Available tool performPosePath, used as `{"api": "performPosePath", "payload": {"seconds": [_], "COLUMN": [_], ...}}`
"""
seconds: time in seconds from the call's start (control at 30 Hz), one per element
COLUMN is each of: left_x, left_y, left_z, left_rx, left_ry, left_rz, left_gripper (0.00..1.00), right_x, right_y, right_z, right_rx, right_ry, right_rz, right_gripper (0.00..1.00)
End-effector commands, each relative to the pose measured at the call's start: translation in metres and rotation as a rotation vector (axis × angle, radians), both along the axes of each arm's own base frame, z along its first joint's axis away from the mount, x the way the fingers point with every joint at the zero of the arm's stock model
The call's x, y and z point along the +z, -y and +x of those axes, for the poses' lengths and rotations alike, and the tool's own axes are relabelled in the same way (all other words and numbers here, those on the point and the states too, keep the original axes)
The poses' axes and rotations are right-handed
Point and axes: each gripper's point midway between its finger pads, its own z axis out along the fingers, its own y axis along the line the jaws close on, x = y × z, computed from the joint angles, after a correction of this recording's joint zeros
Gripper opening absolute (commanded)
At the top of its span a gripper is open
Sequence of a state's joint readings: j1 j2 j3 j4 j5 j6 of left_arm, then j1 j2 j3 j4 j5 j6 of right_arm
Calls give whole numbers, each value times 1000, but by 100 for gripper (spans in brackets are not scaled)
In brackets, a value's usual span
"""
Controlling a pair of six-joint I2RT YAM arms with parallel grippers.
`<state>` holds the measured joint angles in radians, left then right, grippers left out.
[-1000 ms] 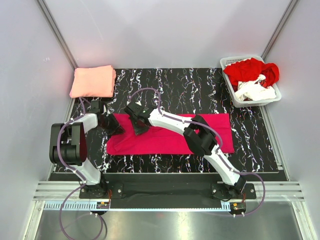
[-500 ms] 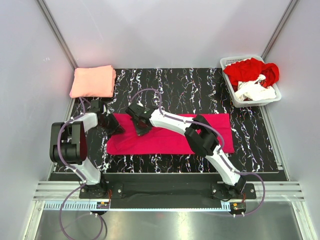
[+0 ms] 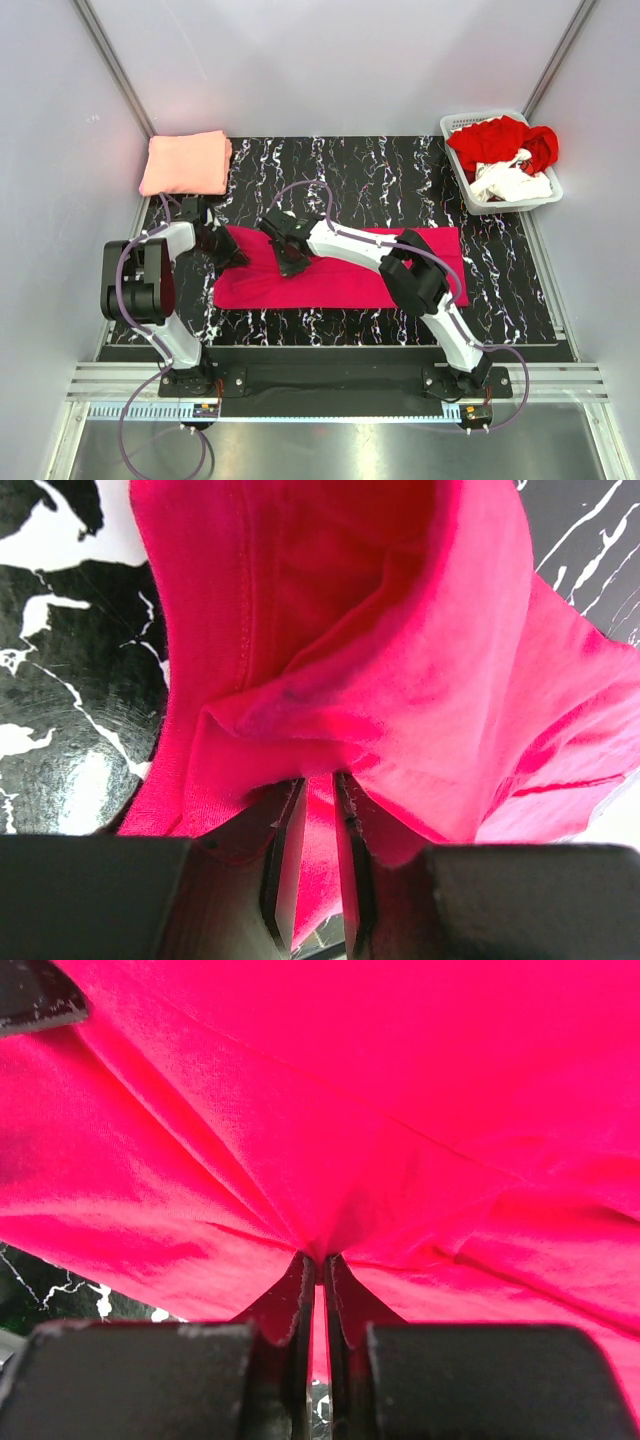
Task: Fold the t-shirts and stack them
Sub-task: Fold the tshirt
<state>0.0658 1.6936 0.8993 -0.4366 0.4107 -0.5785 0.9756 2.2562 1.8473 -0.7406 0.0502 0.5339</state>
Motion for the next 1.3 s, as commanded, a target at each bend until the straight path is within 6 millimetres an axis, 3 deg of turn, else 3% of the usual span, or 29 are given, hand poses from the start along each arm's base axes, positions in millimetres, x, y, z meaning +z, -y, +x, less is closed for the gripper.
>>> {"api": "performPosePath", "payload": {"seconds": [0.0,0.13,0.33,0.43,0.63,0.73,0.8,0.83,0.97,1.27], "left_x": [-13,-13,-14,-14,-15,-15,-15,-15,-15,-14], "left_y": [-22,-23,-24,-24,-24,-24,-25,-25,-24,-25], "left_z": [10,11,11,10,8,9,10,8,8,7], "left_rx": [34,36,33,32,28,28,29,30,28,27], "left_ry": [-1,-2,-7,-8,-16,-14,-15,-18,-16,-12], "left_rz": [108,114,116,117,121,121,123,122,121,121], "left_gripper": [24,24,24,23,23,23,23,23,23,22], "right_x": [32,35,33,32,39,41,40,40,41,26], "right_y": [3,6,7,5,2,5,9,8,10,7], "right_z": [-15,-23,-24,-20,-17,-19,-19,-19,-17,-13], "right_rx": [0,2,0,0,7,6,-1,0,-9,-16], "right_ry": [-11,-22,-19,-4,3,4,8,10,20,13], "right_rz": [35,35,32,27,29,25,17,17,17,-8], "right_gripper": [6,10,29,27,10,10,15,24,43,47]}}
